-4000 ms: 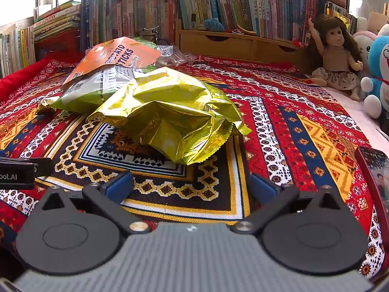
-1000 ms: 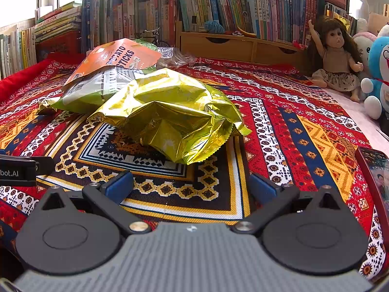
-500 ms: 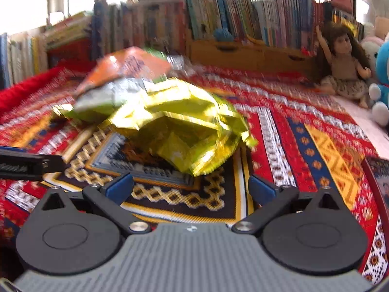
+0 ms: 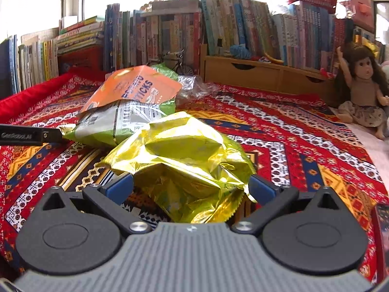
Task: Collect trash
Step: 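Grasp the gold foil bag with the right tool while the left tool grasps the small gold wrapper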
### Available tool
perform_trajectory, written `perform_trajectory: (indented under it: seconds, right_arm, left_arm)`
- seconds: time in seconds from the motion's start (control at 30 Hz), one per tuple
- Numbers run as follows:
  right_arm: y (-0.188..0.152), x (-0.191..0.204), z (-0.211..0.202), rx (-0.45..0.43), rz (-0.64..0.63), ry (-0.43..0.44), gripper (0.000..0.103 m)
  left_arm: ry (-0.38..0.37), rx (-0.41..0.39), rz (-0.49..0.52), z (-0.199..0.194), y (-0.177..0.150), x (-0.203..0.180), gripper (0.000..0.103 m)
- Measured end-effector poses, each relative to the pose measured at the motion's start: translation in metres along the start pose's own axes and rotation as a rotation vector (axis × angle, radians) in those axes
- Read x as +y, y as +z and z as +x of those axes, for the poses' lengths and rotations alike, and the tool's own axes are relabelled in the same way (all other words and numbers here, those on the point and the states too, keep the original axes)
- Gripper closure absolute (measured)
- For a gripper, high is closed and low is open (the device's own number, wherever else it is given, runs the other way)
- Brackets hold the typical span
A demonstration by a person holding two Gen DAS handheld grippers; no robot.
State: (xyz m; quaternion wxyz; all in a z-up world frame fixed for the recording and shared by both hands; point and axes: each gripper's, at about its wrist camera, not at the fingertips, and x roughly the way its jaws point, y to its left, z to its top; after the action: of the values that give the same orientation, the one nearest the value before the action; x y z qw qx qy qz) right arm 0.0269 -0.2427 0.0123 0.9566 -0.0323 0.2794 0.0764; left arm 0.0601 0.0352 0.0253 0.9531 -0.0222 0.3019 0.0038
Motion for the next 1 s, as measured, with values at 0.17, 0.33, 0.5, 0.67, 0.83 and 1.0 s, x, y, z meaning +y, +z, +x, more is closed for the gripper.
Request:
perform_trajectory:
  seconds: [0.17, 0.33, 0.5, 0.67, 0.83, 1.0]
  right_arm:
    - [-0.001, 0.004, 0.014, 0.031, -0.016, 0.010, 0.000]
    - [-0.003, 0.001, 0.013, 0.020, 0.009, 0.025, 0.012]
    - [-0.005, -0.002, 0.008, 0.008, 0.021, 0.039, 0.017]
    - [-0.009, 0.001, -0.004, -0.014, 0.017, 0.049, 0.018]
    - [-0.009, 0.001, -0.016, -0.021, 0.023, 0.066, 0.019]
    - [-0.009, 0.001, -0.030, -0.027, 0.011, 0.077, 0.019]
  left_arm:
    - [-0.006, 0.009, -0.001, 0.018, -0.003, 0.000, 0.050]
    - [0.006, 0.023, -0.025, 0.028, -0.005, 0.000, 0.068]
    - [0.037, 0.006, -0.006, 0.023, -0.011, -0.003, 0.069]
    - [0.054, -0.051, 0.055, 0.000, -0.015, -0.013, 0.069]
    - [0.015, -0.077, 0.057, -0.025, -0.014, -0.017, 0.069]
    - [-0.027, -0.102, 0.072, -0.055, -0.014, -0.019, 0.069]
